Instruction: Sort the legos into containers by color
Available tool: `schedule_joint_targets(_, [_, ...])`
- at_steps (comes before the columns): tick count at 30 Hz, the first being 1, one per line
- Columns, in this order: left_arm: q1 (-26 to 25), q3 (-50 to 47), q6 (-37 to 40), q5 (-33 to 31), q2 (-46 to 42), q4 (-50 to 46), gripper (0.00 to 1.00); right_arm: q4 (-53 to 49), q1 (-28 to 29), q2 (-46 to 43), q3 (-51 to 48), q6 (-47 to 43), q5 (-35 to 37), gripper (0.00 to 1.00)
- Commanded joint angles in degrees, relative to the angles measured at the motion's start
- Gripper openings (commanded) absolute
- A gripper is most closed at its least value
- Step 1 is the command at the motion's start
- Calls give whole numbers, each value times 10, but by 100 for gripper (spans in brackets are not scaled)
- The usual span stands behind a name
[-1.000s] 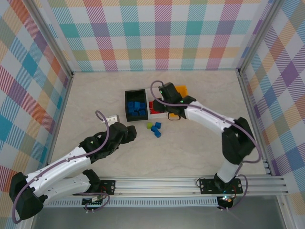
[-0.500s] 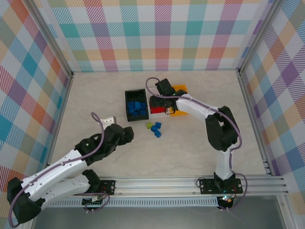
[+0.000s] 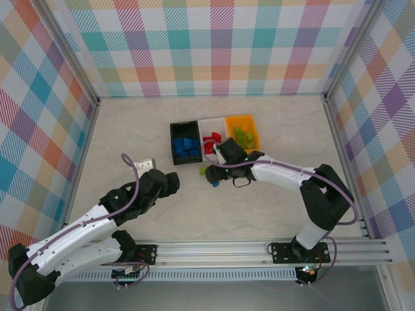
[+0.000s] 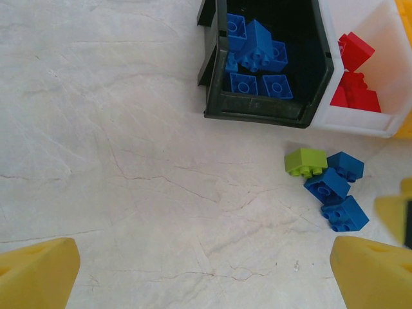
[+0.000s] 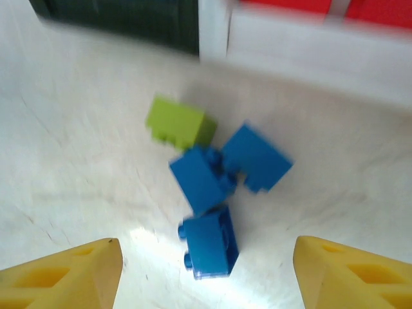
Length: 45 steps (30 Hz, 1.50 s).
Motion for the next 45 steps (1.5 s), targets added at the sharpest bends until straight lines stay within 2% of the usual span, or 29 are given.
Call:
schedule_joint_targets(1, [1, 1, -2, -17, -8, -9, 100, 24, 19, 25, 1, -19, 0, 68])
schedule_joint_targets(11, [1, 1, -3, -25, -23, -24, 100, 26, 42, 104, 30, -25, 56, 49])
schedule_joint_targets(20, [2, -4, -2, -29, -26, -27, 100, 18, 55, 67, 38, -35, 42, 26])
schedule_joint_targets(24, [2, -11, -3, -36, -33, -31, 100, 23, 60, 15, 48, -24, 16, 25])
schedule_joint_targets(27, [2, -17, -8, -34, -40, -31, 100, 28, 60, 21, 94, -15, 15, 26])
schedule_joint_targets(37, [2, -22, -21, -17, -43, -36, 100, 26, 39, 212, 340, 3, 90, 32])
schedule_joint_targets(43, [3, -20, -21, -16, -43, -44, 100, 12, 32, 299, 449, 9, 107, 36])
schedule_joint_targets(45, [3, -20, -19, -16, -44, -47, 100, 8, 30, 312, 467, 10, 110, 40])
